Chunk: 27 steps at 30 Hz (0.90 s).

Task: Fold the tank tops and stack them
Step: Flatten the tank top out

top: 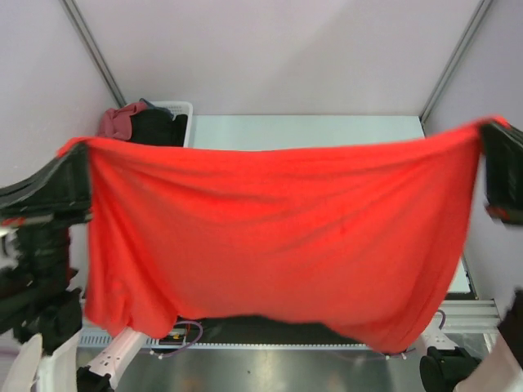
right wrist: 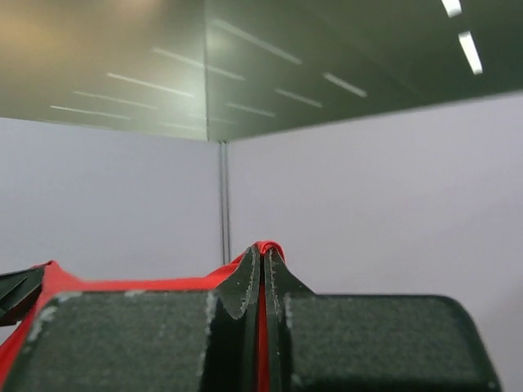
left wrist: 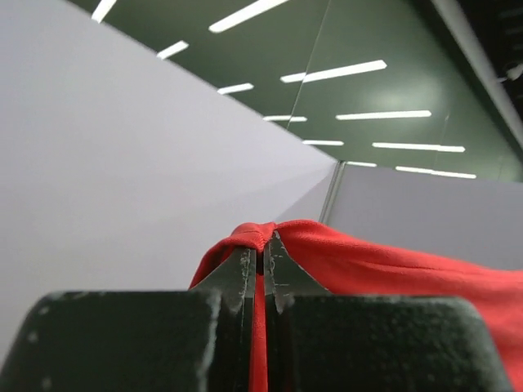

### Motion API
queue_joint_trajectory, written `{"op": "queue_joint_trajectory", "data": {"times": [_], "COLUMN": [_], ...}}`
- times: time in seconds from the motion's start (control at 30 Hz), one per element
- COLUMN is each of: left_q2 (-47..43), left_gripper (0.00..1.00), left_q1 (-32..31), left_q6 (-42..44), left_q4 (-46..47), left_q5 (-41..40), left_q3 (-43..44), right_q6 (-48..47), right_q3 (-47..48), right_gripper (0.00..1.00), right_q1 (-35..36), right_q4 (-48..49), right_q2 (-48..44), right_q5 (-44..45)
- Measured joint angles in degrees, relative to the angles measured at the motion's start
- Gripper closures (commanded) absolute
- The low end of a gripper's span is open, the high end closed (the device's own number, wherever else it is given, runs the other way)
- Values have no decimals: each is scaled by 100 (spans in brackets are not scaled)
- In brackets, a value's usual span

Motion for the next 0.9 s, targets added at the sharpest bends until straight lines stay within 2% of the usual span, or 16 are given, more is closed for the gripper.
{"op": "queue_joint_trajectory", "data": {"times": [0.17, 0.3, 0.43, 0.57, 0.7, 0.9], "left_q2": [424, 1248, 1969, 2389, 2337, 1665], "left_gripper": [100, 100, 99, 100, 100, 100], "left_q1": [0, 4, 4, 4, 4, 4], "left_q6": [-15, 4, 63, 236, 372, 350], "left_q4": [203, 291, 177, -111, -179, -149], "left_q5": [-157, -269, -315, -315, -293, -92], "left_q3": [-1021, -1102, -708, 260, 1187, 1585], "right_q6": [-11, 107, 337, 468, 485, 472], "right_q3": [-1534, -1875, -1818, -1246, -737, -146], "right_gripper": [100, 100, 100, 100, 100, 100], "right_q1": [4, -70, -289, -420, -448, -455], "right_q4": [79, 133, 101, 74, 363, 501], "right_q2": [566, 1598, 2415, 2603, 2293, 1613], "right_q5": [2, -96, -254, -339, -358, -372]}}
